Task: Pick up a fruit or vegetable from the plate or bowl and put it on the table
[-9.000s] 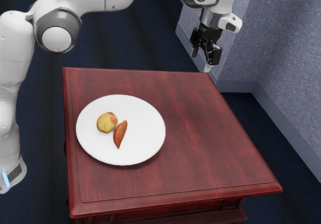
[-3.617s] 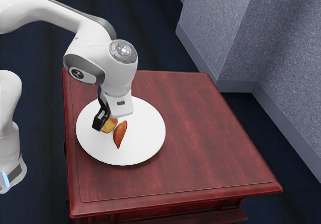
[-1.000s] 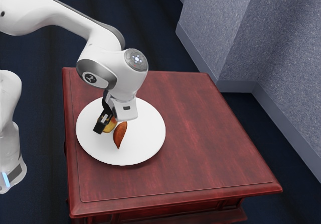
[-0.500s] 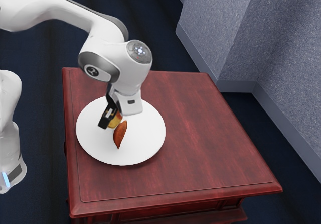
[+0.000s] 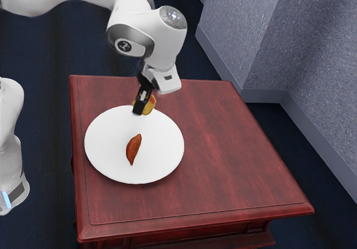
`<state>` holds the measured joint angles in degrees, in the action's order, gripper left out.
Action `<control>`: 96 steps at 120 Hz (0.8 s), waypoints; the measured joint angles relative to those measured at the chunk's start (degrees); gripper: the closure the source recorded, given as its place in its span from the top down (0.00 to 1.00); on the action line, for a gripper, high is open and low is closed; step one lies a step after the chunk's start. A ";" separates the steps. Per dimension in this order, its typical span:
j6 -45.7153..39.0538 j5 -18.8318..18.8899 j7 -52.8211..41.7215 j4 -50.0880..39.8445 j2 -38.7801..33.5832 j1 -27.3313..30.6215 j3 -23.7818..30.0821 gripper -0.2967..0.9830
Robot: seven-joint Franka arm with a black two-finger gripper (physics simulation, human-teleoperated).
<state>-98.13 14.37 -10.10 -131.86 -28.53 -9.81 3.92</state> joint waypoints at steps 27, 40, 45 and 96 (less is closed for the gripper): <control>1.82 2.87 -0.02 10.43 8.13 0.02 -11.16 0.60; 2.24 3.47 -0.10 12.92 10.59 0.04 -16.18 0.60; 2.27 3.58 -0.13 13.59 11.42 0.02 -18.11 0.60; -3.39 3.62 2.93 15.58 14.92 0.08 -27.44 0.60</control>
<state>-101.52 17.99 -7.17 -116.28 -13.61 -9.73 -23.52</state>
